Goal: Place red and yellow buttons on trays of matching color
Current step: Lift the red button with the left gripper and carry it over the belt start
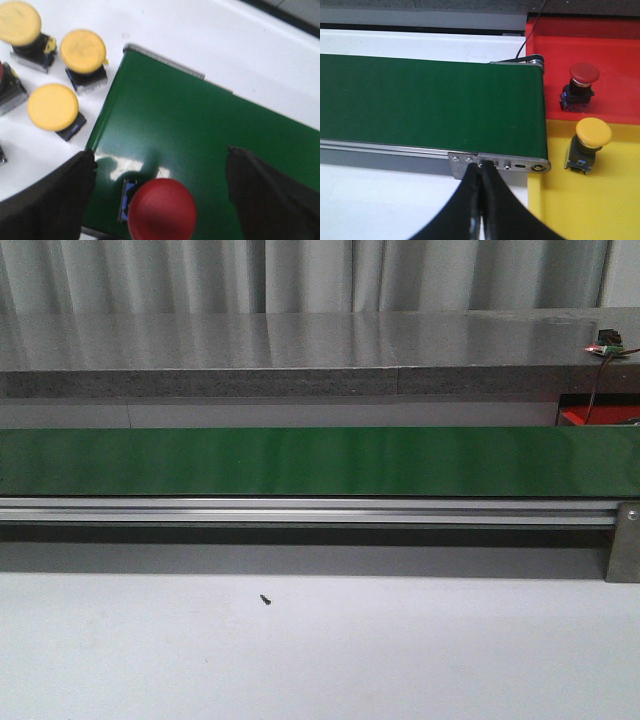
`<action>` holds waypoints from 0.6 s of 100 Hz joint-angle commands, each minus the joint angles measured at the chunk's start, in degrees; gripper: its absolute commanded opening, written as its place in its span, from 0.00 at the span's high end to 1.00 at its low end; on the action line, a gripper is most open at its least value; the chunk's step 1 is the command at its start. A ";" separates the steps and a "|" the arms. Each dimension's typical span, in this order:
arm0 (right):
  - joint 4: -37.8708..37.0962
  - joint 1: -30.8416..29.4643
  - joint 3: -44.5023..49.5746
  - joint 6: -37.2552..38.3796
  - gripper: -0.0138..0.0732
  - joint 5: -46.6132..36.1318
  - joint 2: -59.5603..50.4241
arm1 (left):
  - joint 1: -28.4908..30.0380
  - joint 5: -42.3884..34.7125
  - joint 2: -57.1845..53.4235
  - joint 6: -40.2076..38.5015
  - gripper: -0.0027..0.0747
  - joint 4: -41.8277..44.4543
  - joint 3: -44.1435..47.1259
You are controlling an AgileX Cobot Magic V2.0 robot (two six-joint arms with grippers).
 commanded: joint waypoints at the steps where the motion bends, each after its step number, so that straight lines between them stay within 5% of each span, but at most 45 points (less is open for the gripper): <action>1: 0.91 0.00 -1.35 -0.06 0.98 -4.22 -0.13 | 0.09 -4.72 -4.54 0.35 0.27 -2.41 -1.60; 60: 0.90 0.00 -1.35 -0.06 0.98 -4.85 -0.13 | 14.93 -1.89 -4.93 0.35 0.28 0.98 -1.22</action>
